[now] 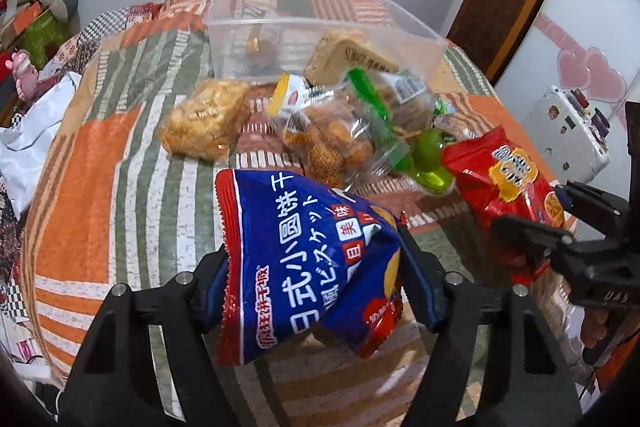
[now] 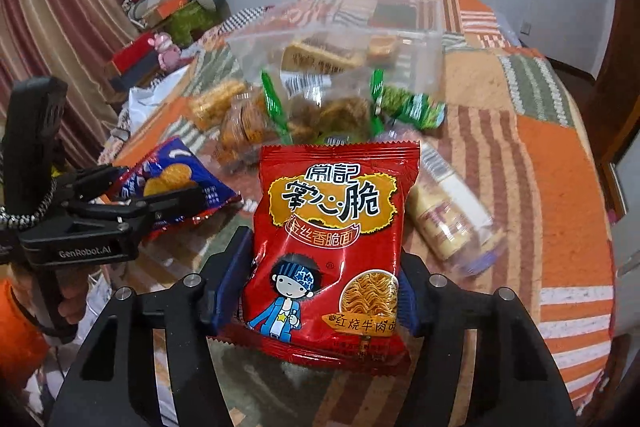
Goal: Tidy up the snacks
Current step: 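Carry the blue bag with the left tool while the right tool carries the red bag toward the box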
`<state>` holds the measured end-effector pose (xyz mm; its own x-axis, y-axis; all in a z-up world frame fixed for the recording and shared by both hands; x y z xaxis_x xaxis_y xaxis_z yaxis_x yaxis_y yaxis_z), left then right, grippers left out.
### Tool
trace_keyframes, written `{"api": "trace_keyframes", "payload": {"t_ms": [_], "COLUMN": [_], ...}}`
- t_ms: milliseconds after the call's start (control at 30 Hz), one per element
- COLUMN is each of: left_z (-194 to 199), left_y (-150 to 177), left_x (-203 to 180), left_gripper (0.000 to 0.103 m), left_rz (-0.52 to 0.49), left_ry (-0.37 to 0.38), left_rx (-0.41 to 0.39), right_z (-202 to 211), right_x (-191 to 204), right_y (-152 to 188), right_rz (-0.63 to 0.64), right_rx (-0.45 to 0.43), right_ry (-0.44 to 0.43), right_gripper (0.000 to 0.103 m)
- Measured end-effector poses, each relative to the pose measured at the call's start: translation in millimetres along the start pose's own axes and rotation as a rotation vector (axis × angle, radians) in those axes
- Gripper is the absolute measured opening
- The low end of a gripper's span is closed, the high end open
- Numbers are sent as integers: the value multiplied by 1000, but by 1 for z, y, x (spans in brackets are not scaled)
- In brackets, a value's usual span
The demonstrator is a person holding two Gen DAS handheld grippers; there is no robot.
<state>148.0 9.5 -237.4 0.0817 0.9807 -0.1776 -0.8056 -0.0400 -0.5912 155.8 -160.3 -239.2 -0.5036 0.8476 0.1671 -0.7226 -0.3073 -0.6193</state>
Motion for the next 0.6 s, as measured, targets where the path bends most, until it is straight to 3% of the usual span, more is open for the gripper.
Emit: {"api": "trace_keyframes", "payload": {"t_ms": [233, 600], "left_z": [25, 59], "left_y": [-26, -95], "left_x": [-1, 2], "left_gripper": [67, 67], "left_rz": [-1, -14], "left_ry": [-1, -22], "left_rx": [-81, -224], "right_z": [19, 28], "right_x": [0, -5], "right_y": [-29, -86], "right_rz": [-7, 7], "right_rx": [-86, -185], "right_ry": [3, 32], "right_gripper": [59, 59]}}
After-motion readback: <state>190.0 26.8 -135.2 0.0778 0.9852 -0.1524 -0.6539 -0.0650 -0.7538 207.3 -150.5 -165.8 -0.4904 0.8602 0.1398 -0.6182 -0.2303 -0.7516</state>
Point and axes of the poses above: each gripper's, at about its wrist camera, not at the fingertips, and z roughly against the way its jaws point, x to its left, y to its underside, the point moved 8 cm from there along -z, roughly the way its jaws point, and after that the axes turned 1 degree about -z, right-handed, at the moved point
